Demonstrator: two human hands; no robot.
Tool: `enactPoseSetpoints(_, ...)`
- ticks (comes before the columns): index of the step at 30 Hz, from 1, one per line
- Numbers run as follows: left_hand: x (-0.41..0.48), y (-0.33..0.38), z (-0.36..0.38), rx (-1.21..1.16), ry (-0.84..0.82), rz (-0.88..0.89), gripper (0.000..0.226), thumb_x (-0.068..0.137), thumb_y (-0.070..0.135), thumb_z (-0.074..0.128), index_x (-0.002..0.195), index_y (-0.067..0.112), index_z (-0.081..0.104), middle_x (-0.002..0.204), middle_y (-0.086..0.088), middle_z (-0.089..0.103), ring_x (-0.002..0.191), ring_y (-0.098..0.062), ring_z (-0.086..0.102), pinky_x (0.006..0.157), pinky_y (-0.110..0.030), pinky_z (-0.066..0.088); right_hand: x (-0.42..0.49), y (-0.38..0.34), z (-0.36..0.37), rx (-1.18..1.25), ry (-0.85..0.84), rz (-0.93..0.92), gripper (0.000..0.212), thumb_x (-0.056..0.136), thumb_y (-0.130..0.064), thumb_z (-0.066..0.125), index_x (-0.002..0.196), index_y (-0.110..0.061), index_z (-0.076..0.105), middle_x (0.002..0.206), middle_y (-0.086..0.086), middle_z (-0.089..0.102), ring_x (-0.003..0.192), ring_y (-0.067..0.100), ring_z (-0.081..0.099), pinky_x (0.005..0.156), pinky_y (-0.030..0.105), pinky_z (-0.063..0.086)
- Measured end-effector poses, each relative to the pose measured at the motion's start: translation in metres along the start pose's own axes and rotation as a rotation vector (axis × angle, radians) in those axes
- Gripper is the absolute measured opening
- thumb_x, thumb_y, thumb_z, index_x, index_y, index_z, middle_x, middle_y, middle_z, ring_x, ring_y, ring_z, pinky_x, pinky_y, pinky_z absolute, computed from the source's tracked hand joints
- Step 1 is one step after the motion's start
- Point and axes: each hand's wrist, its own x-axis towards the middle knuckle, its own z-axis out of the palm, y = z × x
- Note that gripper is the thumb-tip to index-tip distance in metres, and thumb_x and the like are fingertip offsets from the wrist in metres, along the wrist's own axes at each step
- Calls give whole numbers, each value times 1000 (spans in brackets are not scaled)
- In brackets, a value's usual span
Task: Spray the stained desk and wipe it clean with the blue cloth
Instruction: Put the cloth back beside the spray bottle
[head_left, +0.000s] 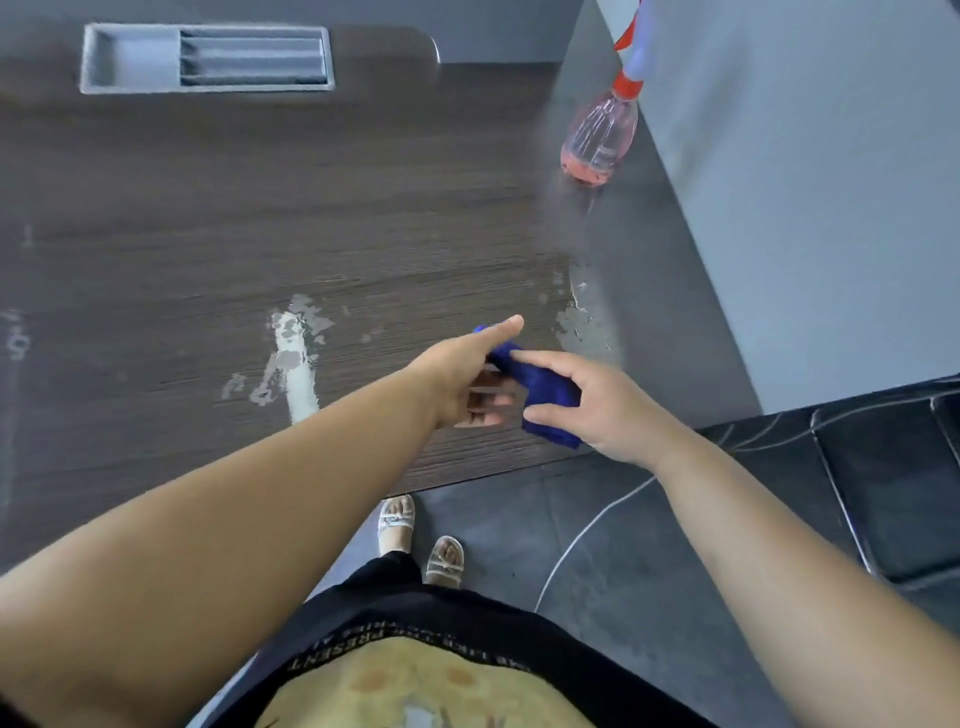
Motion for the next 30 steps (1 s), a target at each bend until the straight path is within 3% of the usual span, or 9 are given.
enactPoseSetpoints(3, 0, 13, -8, -32, 65, 76, 9, 86, 21, 67, 89, 16, 59, 79, -3, 59, 67, -16, 57, 69, -32, 52, 13, -4, 10, 8, 24, -89, 61, 75, -12, 77, 125, -36, 51, 131, -17, 49, 125, -3, 42, 103, 13, 29)
enactPoseSetpoints(7, 2, 23, -21, -103, 92, 209, 28, 91, 7, 56, 115, 20, 56, 93, -5, 64, 74, -17, 60, 62, -30, 50, 27, -4, 24, 271, 222, -103, 67, 74, -20, 77, 128, -42, 44, 147, -10, 34, 135, -1, 31, 107, 20, 31)
enactPoseSetpoints(9, 3, 26, -28, 1, 95, 279, 27, 90, 9, 57, 113, 23, 55, 97, -3, 64, 78, -18, 59, 63, -30, 50, 36, -9, 28, 494, 334, 59, 69, 78, -30, 73, 136, -39, 37, 150, -10, 30, 131, 1, 36, 102, 23, 36)
enactPoseSetpoints(12, 1, 32, -37, 126, 52, 366, 20, 91, 12, 59, 104, 27, 55, 90, 4, 64, 75, -15, 60, 65, -28, 51, 53, -9, 24, 810, 190, 292, 60, 85, -32, 66, 139, -21, 42, 132, 2, 56, 116, 17, 57, 90, 32, 47)
enactPoseSetpoints(15, 1, 40, -43, 133, 61, 426, 20, 91, 10, 59, 101, 27, 56, 89, 7, 65, 75, -12, 63, 65, -28, 55, 61, -6, 18, 731, 87, 262, 40, 80, -28, 70, 117, -15, 60, 111, 2, 70, 103, 18, 65, 81, 31, 48)
enactPoseSetpoints(19, 10, 51, -46, 192, 88, 454, 23, 91, 15, 59, 114, 20, 55, 99, 1, 63, 80, -13, 63, 68, -29, 58, 73, -4, 8, 612, 229, 236, 21, 91, -17, 61, 111, -19, 57, 108, -4, 69, 101, 12, 64, 89, 32, 50)
enactPoseSetpoints(25, 46, 108, -21, 555, 233, 474, 58, 86, 36, 64, 136, 16, 42, 123, 0, 52, 97, -19, 56, 79, -29, 48, 88, 11, -33, 714, 525, 393, 11, 94, -22, 56, 105, -22, 53, 114, 2, 64, 104, 20, 62, 93, 44, 50)
enactPoseSetpoints(28, 65, 149, 15, 625, 202, 495, 77, 79, 43, 71, 142, 17, 34, 137, -1, 44, 111, -19, 53, 93, -28, 46, 94, 24, -63, 876, 606, 472, 16, 95, -21, 54, 110, -17, 53, 115, 4, 63, 103, 23, 61, 85, 42, 52)
enactPoseSetpoints(30, 81, 177, 40, 582, 177, 464, 86, 73, 46, 75, 143, 20, 30, 132, 2, 44, 109, -16, 52, 95, -32, 48, 99, 33, -85, 954, 617, 492, 17, 94, -20, 55, 111, -16, 54, 112, 4, 64, 101, 23, 62, 75, 37, 52)
